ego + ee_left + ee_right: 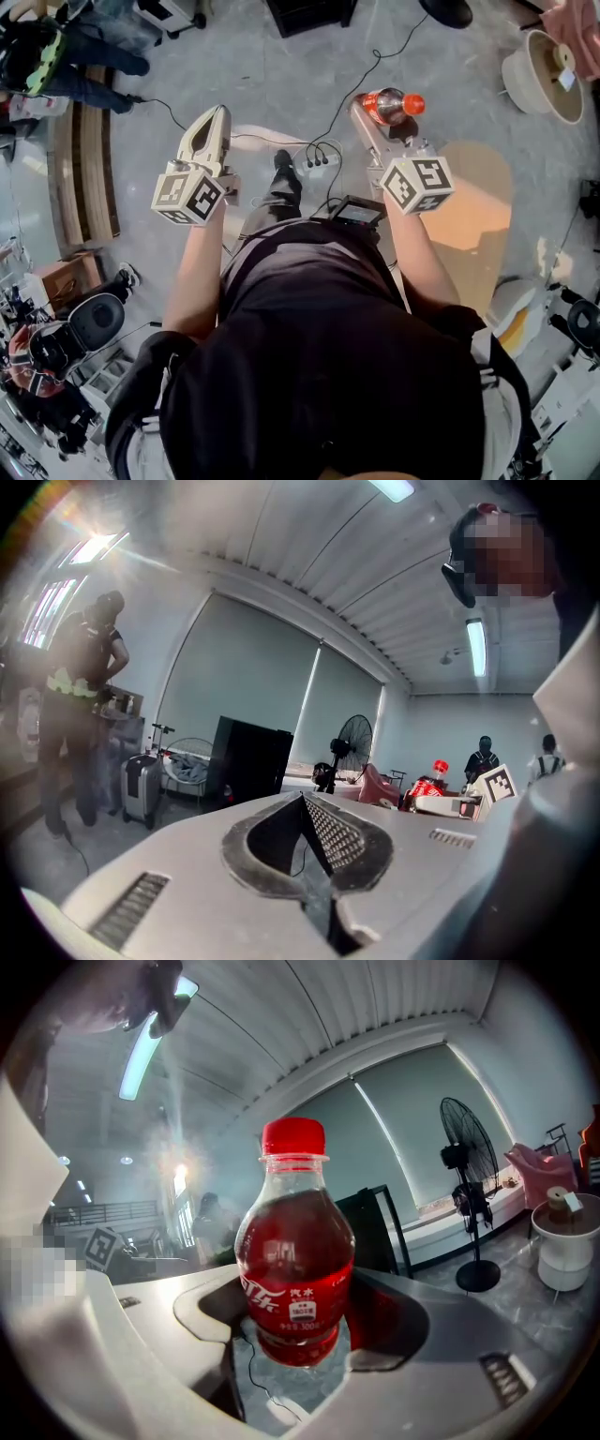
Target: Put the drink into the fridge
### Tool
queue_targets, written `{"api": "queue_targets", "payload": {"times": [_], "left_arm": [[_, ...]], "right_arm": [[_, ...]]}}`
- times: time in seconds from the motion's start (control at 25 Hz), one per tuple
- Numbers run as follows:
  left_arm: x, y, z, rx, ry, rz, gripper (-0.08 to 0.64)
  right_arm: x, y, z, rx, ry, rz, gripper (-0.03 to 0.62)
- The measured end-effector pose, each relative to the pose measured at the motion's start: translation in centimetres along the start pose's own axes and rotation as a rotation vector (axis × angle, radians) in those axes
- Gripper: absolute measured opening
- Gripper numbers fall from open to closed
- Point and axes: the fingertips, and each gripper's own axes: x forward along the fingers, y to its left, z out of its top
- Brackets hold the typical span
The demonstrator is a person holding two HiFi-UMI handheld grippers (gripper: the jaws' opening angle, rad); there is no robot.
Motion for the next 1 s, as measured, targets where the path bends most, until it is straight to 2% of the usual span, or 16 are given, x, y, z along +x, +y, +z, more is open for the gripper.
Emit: {"api": "queue_targets", "payload": {"times": [0.2, 0.4, 0.56, 0.68, 0.76, 0.88, 1.0], "left_arm": [[5.3, 2.7, -0.6, -0.035, 0.005, -0.054, 0.015], [12.4, 6.4, 2.4, -0.015, 0.009, -0.144, 0.015], [16.7, 10.0, 5.3, 0.068, 0.016, -0.230, 0.015], [19.3, 10.8, 6.3, 0.172, 0.017, -0.294, 0.015], [20.9, 10.6, 6.2, 0.207, 0.020, -0.339, 0.015], [23.6, 10.2, 5.9, 0.201, 0.023, -0.385, 0.015], [26.2, 10.0, 5.5, 0.151, 0.043, -0.384, 0.015]], "right_arm": [[4.0, -1.1, 1.0, -0.013, -0.012, -0.026, 0.302], [10.8, -1.8, 4.4, -0.075, -0.013, -0.089, 0.302], [16.7, -1.4, 6.5, -0.093, -0.017, -0.141, 0.302], [19.6, -1.4, 7.1, -0.101, -0.004, -0.166, 0.302], [21.0, -1.6, 7.4, -0.103, -0.003, -0.178, 0.302], [22.6, -2.2, 8.0, -0.101, -0.004, -0.203, 0.302], [23.7, -3.3, 8.2, -0.111, 0.009, -0.221, 0.302]]}}
